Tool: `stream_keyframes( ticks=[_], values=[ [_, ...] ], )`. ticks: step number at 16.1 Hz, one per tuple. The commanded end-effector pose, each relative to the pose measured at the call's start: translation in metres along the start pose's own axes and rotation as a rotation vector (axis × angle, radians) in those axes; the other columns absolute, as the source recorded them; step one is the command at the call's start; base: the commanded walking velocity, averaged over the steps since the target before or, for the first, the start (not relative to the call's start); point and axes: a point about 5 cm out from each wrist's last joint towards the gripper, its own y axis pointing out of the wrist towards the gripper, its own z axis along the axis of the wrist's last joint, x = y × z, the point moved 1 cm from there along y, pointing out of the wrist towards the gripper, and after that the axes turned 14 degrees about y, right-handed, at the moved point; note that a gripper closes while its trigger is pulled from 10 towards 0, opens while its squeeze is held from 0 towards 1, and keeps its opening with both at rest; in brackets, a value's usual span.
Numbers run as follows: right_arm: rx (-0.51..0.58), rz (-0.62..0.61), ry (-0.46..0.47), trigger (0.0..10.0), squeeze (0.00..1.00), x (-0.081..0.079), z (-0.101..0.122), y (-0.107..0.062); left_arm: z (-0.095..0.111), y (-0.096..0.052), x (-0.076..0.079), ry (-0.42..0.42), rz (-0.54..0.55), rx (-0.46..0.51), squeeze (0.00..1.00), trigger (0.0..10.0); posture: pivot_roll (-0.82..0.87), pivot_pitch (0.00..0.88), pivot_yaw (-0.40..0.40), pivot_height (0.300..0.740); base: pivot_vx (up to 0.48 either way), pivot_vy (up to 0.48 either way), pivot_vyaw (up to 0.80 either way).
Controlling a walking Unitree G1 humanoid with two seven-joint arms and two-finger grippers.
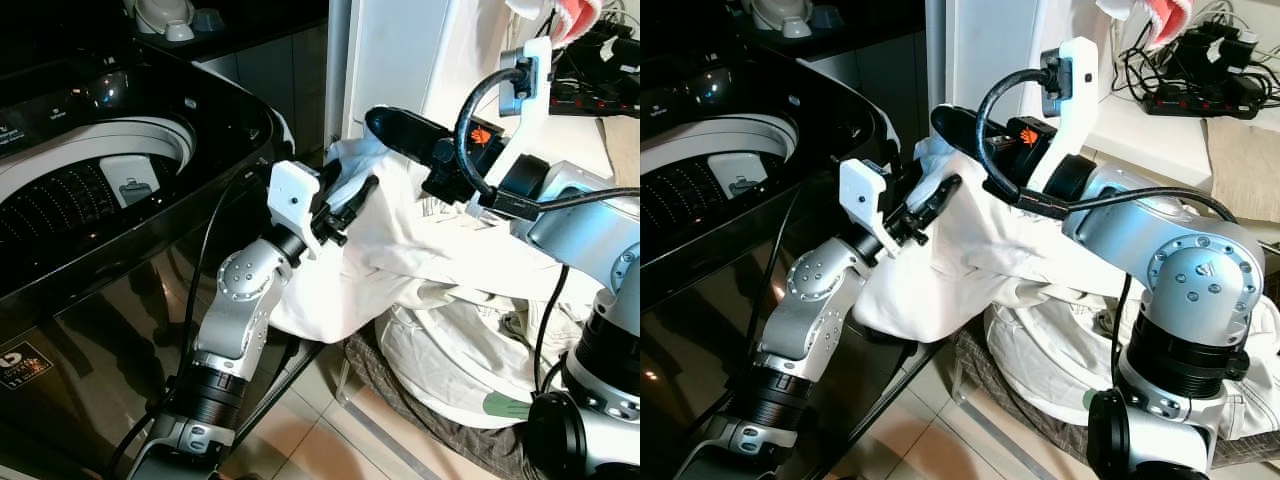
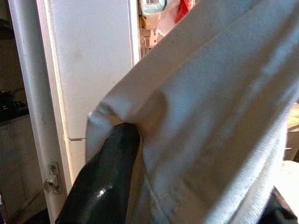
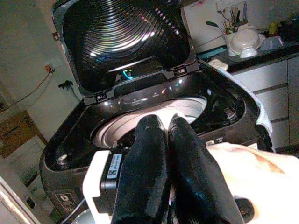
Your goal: Clothes washing
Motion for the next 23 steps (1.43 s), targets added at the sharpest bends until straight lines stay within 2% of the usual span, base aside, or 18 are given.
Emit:
stream_keyframes(
  ticks=[1, 9, 10, 11, 12, 13, 14, 15, 17, 19, 20, 21, 22, 23],
  values=[
    [0.000, 0.005, -0.003, 0.0, 0.00, -0.001, -0.001, -0.001, -0.001, 0.000, -0.002, -0.012, 0.006, -0.001, 0.00, 0.0, -0.09, 0.000, 0.008, 0.740, 0.000, 0.000, 0.00],
    [-0.001, -0.014, 0.004, 0.0, 0.00, 0.003, -0.003, 0.000, -0.004, -0.006, -0.004, -0.041, 0.001, -0.006, 0.00, 0.0, -0.08, 0.000, 0.000, 0.740, 0.000, 0.000, 0.00],
    [-0.003, -0.016, 0.006, 0.7, 0.00, 0.004, -0.004, 0.000, -0.006, -0.008, -0.004, -0.048, -0.003, -0.013, 0.00, 0.0, -0.08, 0.000, -0.002, 0.740, 0.000, 0.000, 0.00],
    [-0.004, -0.018, 0.006, 2.0, 0.00, 0.004, -0.004, 0.001, -0.007, -0.009, -0.005, -0.051, -0.003, -0.018, 0.00, 0.0, -0.08, 0.000, -0.002, 0.740, 0.000, 0.000, 0.00],
    [-0.007, -0.026, -0.001, 6.8, 0.00, 0.005, -0.005, 0.001, -0.008, -0.010, -0.005, -0.057, -0.002, -0.022, 0.00, 0.0, -0.08, 0.000, -0.001, 0.740, 0.000, 0.000, 0.00],
    [0.004, -0.038, 0.021, 10.0, 1.00, 0.009, -0.005, 0.002, -0.009, -0.012, -0.009, -0.066, 0.010, -0.029, 0.00, 0.0, -0.08, 0.000, 0.000, 0.740, 0.000, 0.000, 0.00],
    [0.010, -0.078, 0.034, 10.0, 1.00, 0.018, -0.006, 0.001, -0.011, -0.014, -0.012, -0.080, 0.016, -0.037, 0.00, 0.0, -0.08, 0.000, 0.001, 0.740, 0.000, 0.000, 0.00],
    [0.005, -0.146, 0.008, 10.0, 1.00, 0.028, -0.007, -0.002, -0.012, -0.016, -0.014, -0.080, 0.016, -0.050, 0.00, 0.0, -0.08, 0.000, 0.001, 0.740, 0.000, 0.000, 0.00],
    [0.009, -0.273, -0.106, 10.0, 1.00, 0.046, -0.006, -0.012, -0.021, -0.027, -0.020, -0.095, 0.007, -0.105, 0.00, 0.0, -0.09, 0.000, 0.004, 0.740, 0.000, 0.000, 0.00],
    [0.030, -0.287, -0.156, 10.0, 1.00, 0.051, -0.002, -0.018, -0.024, -0.034, -0.024, -0.118, 0.004, -0.128, 0.00, 0.0, -0.09, 0.000, 0.000, 0.740, 0.000, 0.000, 0.00],
    [0.010, -0.297, -0.214, 10.0, 1.00, 0.054, -0.001, -0.022, -0.025, -0.036, -0.024, -0.121, -0.020, -0.138, 0.00, 0.0, -0.09, 0.000, -0.002, 0.740, 0.000, 0.000, 0.00],
    [-0.027, -0.306, -0.271, 10.0, 1.00, 0.056, -0.004, -0.025, -0.026, -0.038, -0.024, -0.129, -0.040, -0.146, 0.00, 0.0, -0.09, 0.000, -0.002, 0.740, 0.000, 0.000, 0.00],
    [-0.207, -0.341, -0.433, 10.0, 1.00, 0.068, -0.020, -0.037, -0.026, -0.042, -0.023, -0.135, -0.109, -0.164, 0.00, 0.0, -0.09, 0.000, -0.005, 0.740, 0.000, 0.000, 0.00],
    [-0.364, -0.405, -0.525, 10.0, 1.00, 0.085, -0.034, -0.050, -0.025, -0.045, -0.022, -0.144, -0.158, -0.168, 0.00, 0.0, -0.10, 0.000, -0.006, 0.740, 0.000, 0.000, 0.00]
  ],
)
